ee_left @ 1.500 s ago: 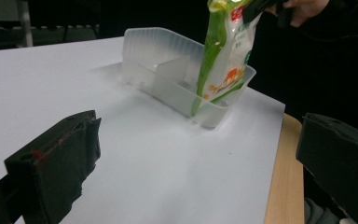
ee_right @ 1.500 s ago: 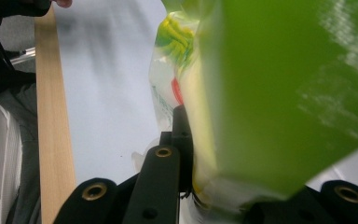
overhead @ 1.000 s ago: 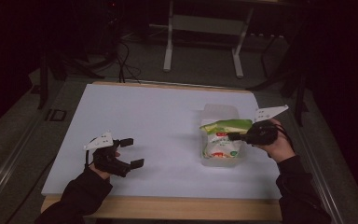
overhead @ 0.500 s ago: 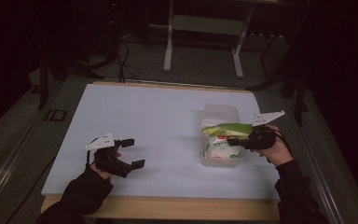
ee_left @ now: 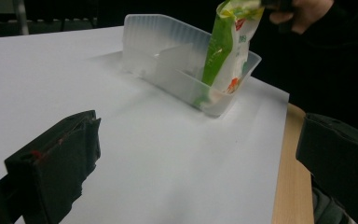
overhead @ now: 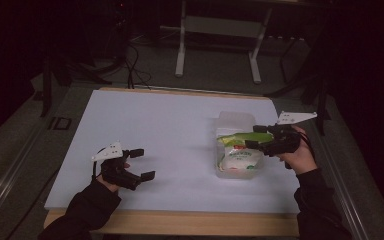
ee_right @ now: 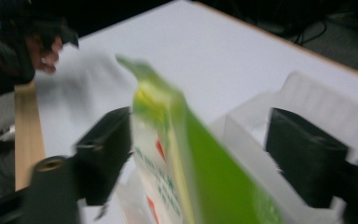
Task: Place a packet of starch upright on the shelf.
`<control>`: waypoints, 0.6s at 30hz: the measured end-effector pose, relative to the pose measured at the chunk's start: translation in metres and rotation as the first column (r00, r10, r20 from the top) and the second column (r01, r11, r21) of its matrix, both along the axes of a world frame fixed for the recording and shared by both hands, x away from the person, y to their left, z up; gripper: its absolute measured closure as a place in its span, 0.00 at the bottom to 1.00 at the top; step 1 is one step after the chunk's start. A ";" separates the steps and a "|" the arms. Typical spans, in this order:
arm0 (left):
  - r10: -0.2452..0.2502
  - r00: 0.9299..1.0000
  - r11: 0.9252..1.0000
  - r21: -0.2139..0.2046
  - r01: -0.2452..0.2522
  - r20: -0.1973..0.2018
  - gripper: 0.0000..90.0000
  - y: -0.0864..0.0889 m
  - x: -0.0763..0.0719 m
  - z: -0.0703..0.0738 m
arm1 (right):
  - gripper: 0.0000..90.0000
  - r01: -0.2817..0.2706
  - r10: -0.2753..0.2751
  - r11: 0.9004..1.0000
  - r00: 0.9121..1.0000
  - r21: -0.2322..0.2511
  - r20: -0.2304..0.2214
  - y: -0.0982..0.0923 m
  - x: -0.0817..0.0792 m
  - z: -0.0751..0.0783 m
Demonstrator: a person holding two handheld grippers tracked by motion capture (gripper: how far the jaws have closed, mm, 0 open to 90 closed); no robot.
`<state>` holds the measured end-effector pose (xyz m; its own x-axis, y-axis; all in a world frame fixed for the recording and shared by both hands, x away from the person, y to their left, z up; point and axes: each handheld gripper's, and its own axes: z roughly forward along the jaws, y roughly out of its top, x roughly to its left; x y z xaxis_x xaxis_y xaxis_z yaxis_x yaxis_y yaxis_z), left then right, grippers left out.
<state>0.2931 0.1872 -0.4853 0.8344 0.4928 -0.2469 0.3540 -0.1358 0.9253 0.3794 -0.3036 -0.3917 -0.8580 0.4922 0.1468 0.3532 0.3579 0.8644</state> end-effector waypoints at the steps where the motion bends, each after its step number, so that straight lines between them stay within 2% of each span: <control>1: 0.000 1.000 1.000 0.004 0.000 0.002 0.00 -0.001 0.000 0.000 | 0.16 0.006 -0.006 1.000 1.000 0.010 0.016 0.000 -0.001 0.005; 5: -0.002 1.000 1.000 0.008 0.002 0.006 0.00 -0.001 -0.001 0.000 | 0.12 0.025 -0.029 0.998 0.996 0.050 0.088 0.002 -0.007 0.023; 8: -0.004 1.000 1.000 0.005 0.004 0.013 0.00 -0.002 -0.002 0.001 | 0.15 0.044 -0.052 0.997 0.992 0.069 0.114 0.003 -0.012 0.033; 13: -0.016 0.999 1.000 0.015 0.016 0.030 0.00 -0.002 -0.004 0.001 | 0.15 0.024 -0.037 0.994 0.992 0.110 0.119 0.008 -0.024 0.042; 18: -0.025 0.999 0.999 0.023 0.024 0.039 0.00 -0.004 -0.006 0.002 | 0.15 -0.001 -0.018 0.991 0.990 0.132 0.137 0.016 -0.041 0.043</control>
<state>0.2866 0.1835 -0.4835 0.8552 0.4769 -0.2027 0.3135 -0.1646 0.9352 0.3384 -0.2876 -0.3489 -0.8704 0.4839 0.0911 0.2297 0.2355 0.9443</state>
